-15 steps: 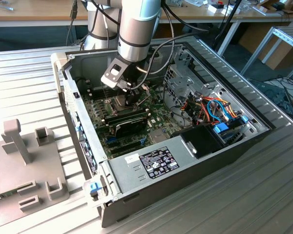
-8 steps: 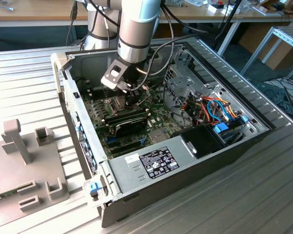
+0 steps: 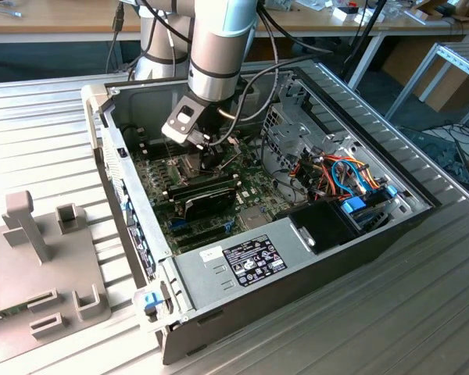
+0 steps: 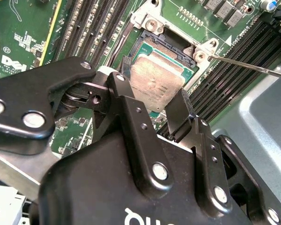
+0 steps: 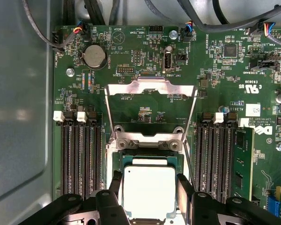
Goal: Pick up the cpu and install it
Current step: 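Place the cpu into insertion slot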
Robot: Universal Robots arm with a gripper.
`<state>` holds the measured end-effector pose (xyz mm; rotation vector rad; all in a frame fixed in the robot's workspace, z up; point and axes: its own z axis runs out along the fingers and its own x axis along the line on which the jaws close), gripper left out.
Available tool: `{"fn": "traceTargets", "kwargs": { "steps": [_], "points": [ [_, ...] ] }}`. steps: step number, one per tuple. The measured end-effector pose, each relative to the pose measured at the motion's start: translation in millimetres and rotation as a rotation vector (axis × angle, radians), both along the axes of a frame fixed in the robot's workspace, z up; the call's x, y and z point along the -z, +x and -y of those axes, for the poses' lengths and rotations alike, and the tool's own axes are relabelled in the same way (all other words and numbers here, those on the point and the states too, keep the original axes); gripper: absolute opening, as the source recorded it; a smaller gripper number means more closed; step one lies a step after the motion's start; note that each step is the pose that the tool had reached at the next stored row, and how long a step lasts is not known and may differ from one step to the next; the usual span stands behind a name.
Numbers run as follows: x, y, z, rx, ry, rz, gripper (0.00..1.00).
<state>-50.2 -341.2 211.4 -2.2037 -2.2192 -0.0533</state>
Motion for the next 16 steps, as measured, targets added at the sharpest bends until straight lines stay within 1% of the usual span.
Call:
{"fn": "traceTargets", "kwargs": {
  "steps": [5,9,12,16],
  "points": [
    [0.5,0.0,0.0,0.0,0.0002,0.0001,0.55],
    [3.5,0.0,0.0,0.0,0.0002,0.0001,0.55],
    [3.7,0.0,0.0,0.0,0.0,0.0,0.55],
    [3.8,-0.1,0.0,-0.012,0.0,0.0,0.55]
  ]
}}
